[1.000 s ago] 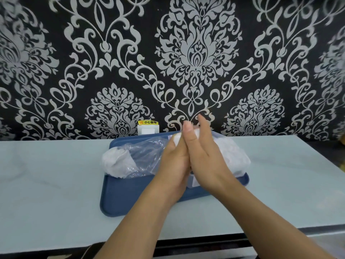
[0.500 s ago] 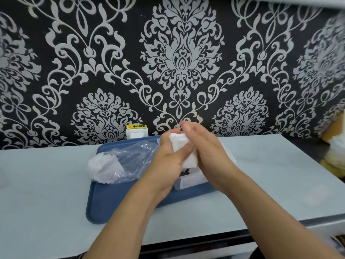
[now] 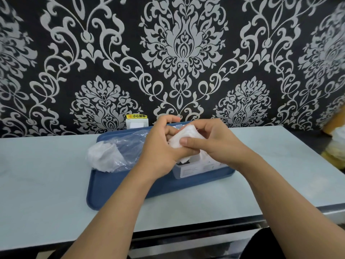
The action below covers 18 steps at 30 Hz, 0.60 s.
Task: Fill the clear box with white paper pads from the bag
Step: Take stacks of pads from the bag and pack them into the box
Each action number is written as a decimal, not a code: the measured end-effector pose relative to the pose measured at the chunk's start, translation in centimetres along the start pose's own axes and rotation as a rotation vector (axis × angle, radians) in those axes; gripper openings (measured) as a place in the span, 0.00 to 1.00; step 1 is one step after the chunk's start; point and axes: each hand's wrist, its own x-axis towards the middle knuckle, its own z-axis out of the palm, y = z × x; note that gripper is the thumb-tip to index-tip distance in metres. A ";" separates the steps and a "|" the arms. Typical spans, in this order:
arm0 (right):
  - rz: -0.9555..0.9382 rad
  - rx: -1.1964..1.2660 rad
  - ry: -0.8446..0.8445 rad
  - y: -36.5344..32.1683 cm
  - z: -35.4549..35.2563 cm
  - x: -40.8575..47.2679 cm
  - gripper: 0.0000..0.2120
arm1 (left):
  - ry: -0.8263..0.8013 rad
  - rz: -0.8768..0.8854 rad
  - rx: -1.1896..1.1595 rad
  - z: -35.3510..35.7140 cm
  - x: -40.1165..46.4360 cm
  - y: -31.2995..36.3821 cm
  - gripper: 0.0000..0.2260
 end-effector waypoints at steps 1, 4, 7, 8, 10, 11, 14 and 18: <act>-0.002 -0.033 0.014 0.0 -0.1 0.2 0.08 | 0.013 0.011 0.022 0.0 0.0 -0.1 0.36; 0.038 -0.109 -0.011 0.1 -0.3 0.6 0.08 | 0.048 0.020 0.077 0.1 0.0 -0.5 0.34; 0.108 -0.202 -0.040 0.1 -0.3 0.7 0.08 | 0.039 0.018 0.103 0.3 -0.1 -0.6 0.34; 0.142 -0.165 0.012 0.2 -0.5 0.9 0.09 | 0.036 0.011 0.128 0.4 -0.2 -0.5 0.35; 0.238 0.017 0.167 0.2 -1.5 1.2 0.11 | 0.039 -0.006 0.226 0.5 -0.3 -0.4 0.37; 0.301 0.121 0.234 0.0 -2.2 1.4 0.11 | 0.038 -0.013 0.293 0.5 -0.3 -0.5 0.37; 0.486 0.387 0.206 -0.3 -2.8 1.8 0.12 | 0.010 -0.031 0.489 0.5 -0.6 -0.8 0.32; 0.611 0.206 -0.013 0.2 -0.6 2.5 0.08 | -0.017 -0.072 0.592 0.7 -0.7 -1.2 0.21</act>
